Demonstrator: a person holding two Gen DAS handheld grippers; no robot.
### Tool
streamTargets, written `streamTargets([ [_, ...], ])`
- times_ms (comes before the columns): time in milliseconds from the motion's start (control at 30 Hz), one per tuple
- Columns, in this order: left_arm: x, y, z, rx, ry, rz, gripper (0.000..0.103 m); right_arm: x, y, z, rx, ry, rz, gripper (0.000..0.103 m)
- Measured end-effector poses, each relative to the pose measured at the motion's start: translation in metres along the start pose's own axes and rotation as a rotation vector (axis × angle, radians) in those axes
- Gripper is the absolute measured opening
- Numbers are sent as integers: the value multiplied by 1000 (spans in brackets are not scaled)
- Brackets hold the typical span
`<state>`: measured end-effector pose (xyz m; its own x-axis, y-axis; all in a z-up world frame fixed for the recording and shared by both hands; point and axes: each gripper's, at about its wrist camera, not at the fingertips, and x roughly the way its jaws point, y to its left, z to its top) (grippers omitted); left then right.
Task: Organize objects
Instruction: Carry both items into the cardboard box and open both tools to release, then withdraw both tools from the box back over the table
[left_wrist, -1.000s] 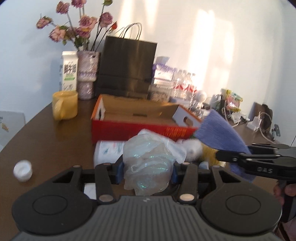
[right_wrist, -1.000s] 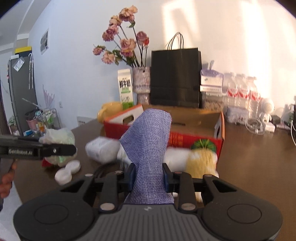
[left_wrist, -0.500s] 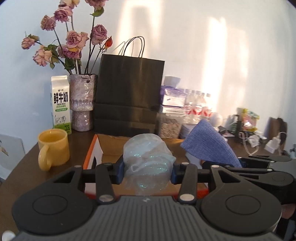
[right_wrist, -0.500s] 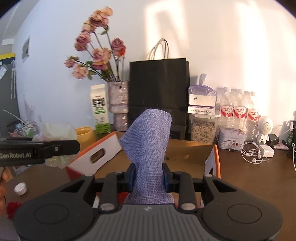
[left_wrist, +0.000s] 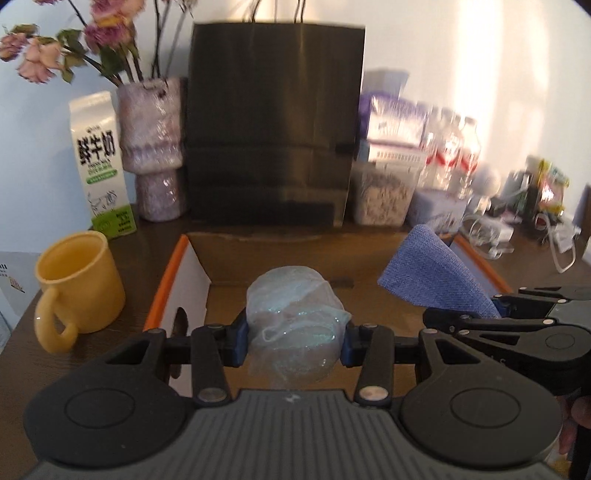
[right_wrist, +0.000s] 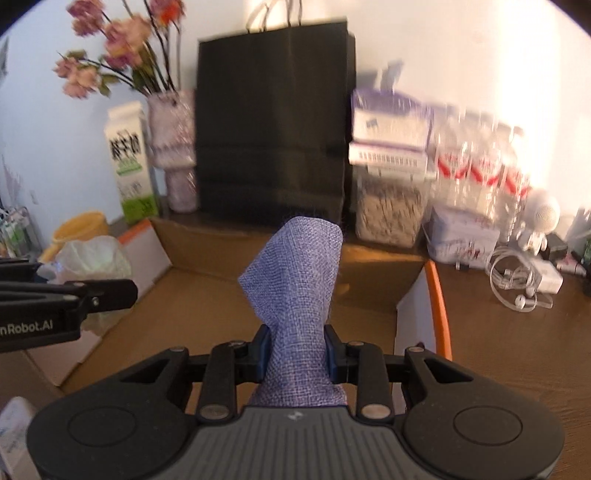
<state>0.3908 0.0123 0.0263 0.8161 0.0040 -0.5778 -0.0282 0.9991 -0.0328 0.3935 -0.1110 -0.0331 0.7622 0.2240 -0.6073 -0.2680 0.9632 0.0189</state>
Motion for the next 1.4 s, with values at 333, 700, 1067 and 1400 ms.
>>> streamTargets([
  [333, 22, -1, -9, 19, 60, 21, 57, 14, -3, -6, -4, 51, -11, 39],
  [700, -5, 6, -8, 12, -27, 62, 103, -3, 6, -8, -46, 16, -35, 103],
  [1067, -72, 14, -25, -16, -120, 39, 103, -68, 22, -22, -61, -84, -29, 103],
  [1400, -169, 23, -81, -2, -204, 1, 103, -161, 50, -76, -101, -188, 26, 103],
])
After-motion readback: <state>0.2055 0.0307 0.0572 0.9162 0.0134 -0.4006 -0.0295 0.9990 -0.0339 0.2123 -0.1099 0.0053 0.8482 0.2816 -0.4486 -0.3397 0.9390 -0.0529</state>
